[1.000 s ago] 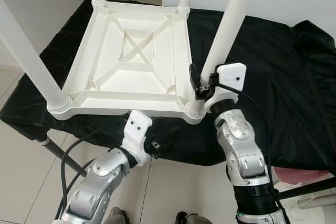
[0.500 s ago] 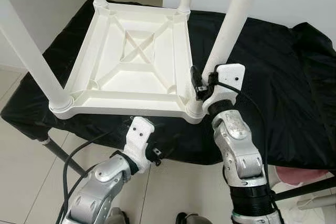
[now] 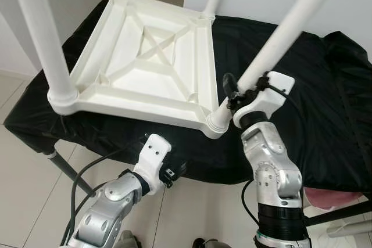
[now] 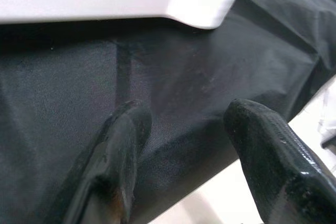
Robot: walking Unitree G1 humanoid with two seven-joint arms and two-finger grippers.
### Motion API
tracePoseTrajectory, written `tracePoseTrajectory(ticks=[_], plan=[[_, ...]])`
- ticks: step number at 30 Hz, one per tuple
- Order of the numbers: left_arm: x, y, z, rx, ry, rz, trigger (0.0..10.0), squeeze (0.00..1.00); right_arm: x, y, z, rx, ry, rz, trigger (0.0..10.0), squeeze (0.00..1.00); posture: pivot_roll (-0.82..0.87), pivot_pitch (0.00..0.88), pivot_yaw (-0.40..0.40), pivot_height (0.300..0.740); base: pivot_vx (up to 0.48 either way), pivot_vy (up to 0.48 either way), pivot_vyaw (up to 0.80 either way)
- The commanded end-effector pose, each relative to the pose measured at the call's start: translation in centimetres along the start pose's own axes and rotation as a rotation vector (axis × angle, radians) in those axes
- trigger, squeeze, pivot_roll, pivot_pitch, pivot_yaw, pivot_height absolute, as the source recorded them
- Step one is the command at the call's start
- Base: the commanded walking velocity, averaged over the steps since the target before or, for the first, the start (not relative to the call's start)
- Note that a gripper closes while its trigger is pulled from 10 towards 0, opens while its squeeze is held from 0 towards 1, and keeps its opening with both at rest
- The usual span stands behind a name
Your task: Building children table
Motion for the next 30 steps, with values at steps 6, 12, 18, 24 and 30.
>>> tracePoseTrajectory(ticks=[6,12,18,24,30], plan=[[-6.8,-0.4,-1.7,-0.099,-0.009,0.27,10.0,0.0,1.3,-1.6,0.7,0.026,0.287,-0.072,10.0,0.0,0.01,0.141,-0.027,0.74,0.0,0.0,0.0],[-14.6,-1.4,1.0,-0.074,0.002,0.528,10.0,0.0,2.8,-2.5,1.0,0.045,0.389,-0.115,10.0,0.0,-0.01,0.151,-0.007,0.74,0.0,0.0,0.0],[-18.4,-1.6,5.0,-0.051,0.01,0.632,10.0,0.0,4.5,-3.2,1.0,0.053,0.467,-0.159,10.0,0.0,-0.04,0.156,0.024,0.74,0.0,0.0,0.0],[-17.2,-0.7,6.9,-0.072,0.034,0.479,10.0,0.0,5.1,-4.0,0.8,0.04,0.46,-0.149,10.0,0.0,-0.06,0.162,0.045,0.74,0.0,0.0,0.0],[-10.1,-1.3,4.9,-0.125,0.088,0.024,10.0,0.0,4.5,-4.3,0.3,-0.035,0.231,-0.037,10.0,0.0,-0.05,0.173,0.043,0.74,0.0,0.0,0.0]])
Point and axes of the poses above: a point about 5 cm out from each wrist's last joint towards the gripper, its own y axis pointing out of the wrist towards the gripper, its own z axis along the axis of the wrist's last joint, x = y × z, the point moved 5 cm from there along y, pointing out of the wrist towards the gripper, and after that the axes turned 9 degrees about -y, right-handed, at the moved point
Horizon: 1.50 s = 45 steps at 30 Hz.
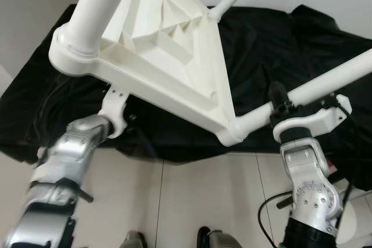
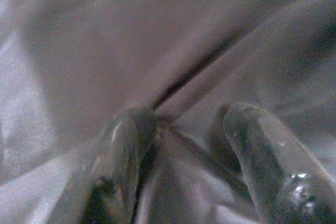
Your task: Building children table
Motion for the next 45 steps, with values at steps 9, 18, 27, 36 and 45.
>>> tracePoseTrajectory(ticks=[9,18,27,36,45], plan=[[8.5,-5.6,-4.4,-0.127,-0.004,-0.496,10.0,0.0,-1.2,-0.1,-1.1,-0.077,-0.075,0.107,10.0,0.0,-0.03,0.189,0.009,0.74,0.0,0.0,0.0],[-1.3,-3.4,-4.1,-0.074,-0.047,0.096,10.0,0.0,-1.3,-0.1,-1.7,-0.11,-0.009,0.118,10.0,0.0,-0.01,0.198,-0.008,0.74,0.0,0.0,0.0],[-5.7,-4.0,0.0,0.16,-0.344,0.35,10.0,0.0,-1.5,-1.0,-3.1,-0.148,0.261,0.133,10.0,0.0,-0.02,0.202,0.001,0.74,0.0,0.0,0.0],[-2.1,-4.0,3.1,0.236,-0.31,0.054,10.0,0.0,-1.1,-1.3,-4.2,-0.173,0.37,0.14,10.0,0.0,-0.02,0.199,0.003,0.74,0.0,0.0,0.0],[-5.0,-2.6,7.0,0.351,-0.329,0.179,10.0,0.0,-1.7,-2.4,-6.2,-0.26,0.47,0.215,10.0,0.0,0.01,0.202,-0.014,0.74,0.0,0.0,0.0]])
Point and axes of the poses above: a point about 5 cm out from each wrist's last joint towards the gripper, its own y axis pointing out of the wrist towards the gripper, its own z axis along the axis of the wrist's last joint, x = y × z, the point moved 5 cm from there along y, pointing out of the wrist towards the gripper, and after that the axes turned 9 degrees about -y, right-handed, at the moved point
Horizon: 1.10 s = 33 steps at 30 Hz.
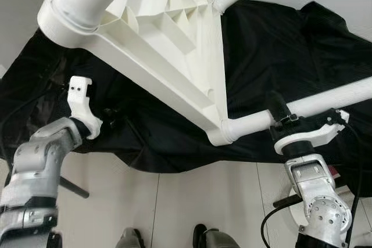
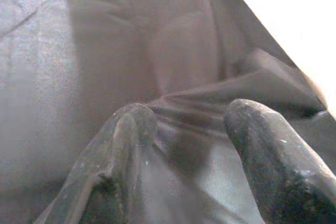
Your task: Building children table
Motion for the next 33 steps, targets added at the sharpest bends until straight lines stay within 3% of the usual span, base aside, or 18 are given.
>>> tracePoseTrajectory(ticks=[1,2,3,4,9,11,13,16,18,19,20,21,25,28,29,31,32,33], plan=[[-0.6,0.3,3.5,0.123,0.049,0.084,10.0,0.0,-1.0,-0.4,-4.5,-0.143,0.182,0.055,10.0,0.0,0.01,0.202,-0.014,0.74,0.0,0.0,0.0],[0.3,2.0,6.3,0.204,0.013,0.082,10.0,0.0,-0.8,-0.6,-5.2,-0.165,0.245,0.078,10.0,0.0,0.02,0.203,-0.02,0.74,0.0,0.0,0.0],[0.3,2.0,6.3,0.204,0.013,0.082,10.0,0.0,-0.8,-0.6,-5.2,-0.165,0.245,0.078,10.0,0.0,0.02,0.203,-0.02,0.74,0.0,0.0,0.0],[1.2,3.2,8.3,0.257,-0.031,0.075,10.0,0.0,-0.7,-0.8,-5.7,-0.178,0.291,0.091,10.0,0.0,0.02,0.205,-0.022,0.74,0.0,0.0,0.0],[2.8,4.6,11.3,0.334,-0.067,0.066,10.0,0.0,-0.3,-1.1,-6.5,-0.189,0.376,0.124,10.0,0.0,0.03,0.206,-0.029,0.74,0.0,0.0,0.0],[5.8,6.2,14.1,0.396,-0.055,0.007,10.0,0.0,0.6,-1.2,-7.6,-0.198,0.43,0.127,10.0,0.0,0.04,0.208,-0.031,0.74,0.0,0.0,0.0],[5.8,6.2,14.1,0.396,-0.055,0.007,10.0,0.0,0.6,-1.2,-7.6,-0.198,0.43,0.127,10.0,0.0,0.04,0.208,-0.031,0.74,0.0,0.0,0.0],[9.5,8.0,15.5,0.408,-0.029,-0.077,10.0,0.0,2.3,-1.0,-8.9,-0.201,0.465,0.079,10.0,0.0,0.04,0.21,-0.029,0.74,0.0,0.0,0.0],[10.4,8.6,15.6,0.404,-0.008,-0.081,10.0,0.0,2.8,-1.0,-9.1,-0.193,0.481,0.062,10.0,0.0,0.04,0.21,-0.029,0.74,0.0,0.0,0.0],[11.6,9.2,16.0,0.406,-0.006,-0.107,10.0,0.0,3.5,-1.1,-9.3,-0.19,0.496,0.036,10.0,0.91,0.05,0.211,-0.029,0.74,0.0,0.0,0.0],[11.6,9.2,16.0,0.406,-0.006,-0.107,10.0,0.0,3.5,-1.1,-9.3,-0.19,0.496,0.036,10.0,0.91,0.05,0.211,-0.029,0.74,0.0,0.0,0.0],[12.6,9.7,16.2,0.404,0.017,-0.112,10.0,0.0,3.8,-1.4,-9.1,-0.175,0.514,0.041,10.0,1.0,0.05,0.212,-0.028,0.74,0.0,0.0,0.0],[14.7,10.6,16.8,0.405,0.054,-0.132,10.0,0.0,4.4,-2.8,-8.2,-0.147,0.545,0.04,10.0,1.0,0.06,0.215,-0.027,0.74,0.0,0.0,0.0],[14.7,10.6,16.8,0.405,0.054,-0.132,10.0,0.0,4.4,-2.8,-8.2,-0.147,0.545,0.04,10.0,1.0,0.06,0.215,-0.027,0.74,0.0,0.0,0.0],[16.1,11.0,17.3,0.413,0.092,-0.149,10.0,0.0,4.4,-4.9,-7.5,-0.135,0.559,0.062,10.0,0.47,0.06,0.217,-0.022,0.74,0.0,0.0,0.0],[16.1,11.0,17.3,0.413,0.092,-0.149,10.0,0.0,4.4,-4.9,-7.5,-0.135,0.559,0.062,10.0,0.47,0.06,0.217,-0.022,0.74,0.0,0.0,0.0],[17.1,11.2,17.7,0.418,0.127,-0.161,10.0,0.0,4.6,-7.3,-7.0,-0.136,0.559,0.063,10.0,0.0,0.06,0.22,-0.014,0.74,0.0,0.0,0.0],[17.4,11.3,17.8,0.419,0.145,-0.161,10.0,0.0,5.1,-8.2,-7.0,-0.145,0.551,0.041,10.0,0.0,0.06,0.22,-0.014,0.74,0.0,0.0,0.0]])
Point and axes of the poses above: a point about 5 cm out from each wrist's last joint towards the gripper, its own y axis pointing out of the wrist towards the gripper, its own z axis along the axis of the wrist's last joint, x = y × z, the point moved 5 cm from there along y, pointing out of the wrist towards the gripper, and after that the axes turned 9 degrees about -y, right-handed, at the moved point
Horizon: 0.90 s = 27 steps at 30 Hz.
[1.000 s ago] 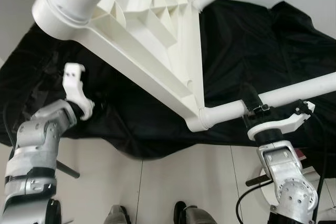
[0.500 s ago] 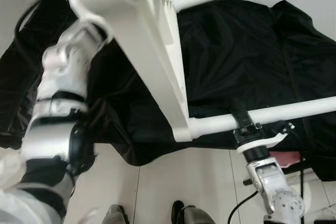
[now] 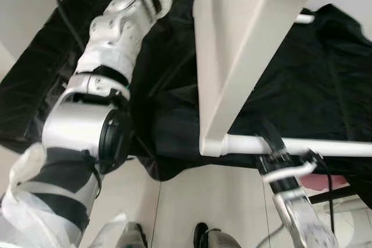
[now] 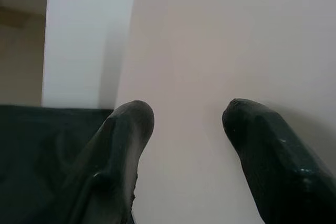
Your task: Building children table
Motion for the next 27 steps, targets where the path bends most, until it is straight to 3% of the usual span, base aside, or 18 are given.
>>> tracePoseTrajectory(ticks=[1,3,10,14,19,25,27], plan=[[0.8,0.4,0.0,-0.003,0.036,-0.022,10.0,0.0,1.0,-1.5,-1.5,-0.022,0.07,-0.053,10.0,0.0,0.06,0.22,-0.014,0.74,0.0,0.0,0.0],[1.2,0.6,0.0,-0.007,0.043,-0.029,10.0,0.0,1.6,-2.9,-1.5,-0.026,0.067,-0.091,10.0,0.0,0.06,0.219,-0.008,0.74,0.0,0.0,0.0],[1.7,0.9,0.0,-0.008,0.064,-0.04,10.0,0.0,1.8,-4.4,-2.0,-0.062,0.042,-0.112,10.0,0.0,0.05,0.223,0.008,0.74,0.0,0.0,0.0],[1.8,1.0,-0.5,-0.02,0.088,-0.04,10.0,0.0,1.7,-6.2,-1.8,-0.076,-0.045,-0.131,10.0,0.0,0.04,0.222,0.015,0.74,0.0,0.0,0.0],[1.7,1.0,-0.6,-0.024,0.099,-0.039,10.0,0.0,1.5,-7.3,-1.3,-0.075,-0.079,-0.14,10.0,0.0,0.04,0.225,0.02,0.74,0.0,0.0,0.0],[1.7,1.0,-1.0,-0.034,0.112,-0.042,10.0,0.0,-0.4,-8.8,0.5,-0.066,-0.232,-0.109,10.0,0.0,0.01,0.225,0.033,0.74,0.0,0.0,0.0],[1.7,1.0,-1.3,-0.042,0.116,-0.047,10.0,0.0,-2.7,-8.3,2.3,-0.03,-0.313,-0.04,10.0,0.0,0.0,0.22,0.037,0.74,0.0,0.0,0.0]])
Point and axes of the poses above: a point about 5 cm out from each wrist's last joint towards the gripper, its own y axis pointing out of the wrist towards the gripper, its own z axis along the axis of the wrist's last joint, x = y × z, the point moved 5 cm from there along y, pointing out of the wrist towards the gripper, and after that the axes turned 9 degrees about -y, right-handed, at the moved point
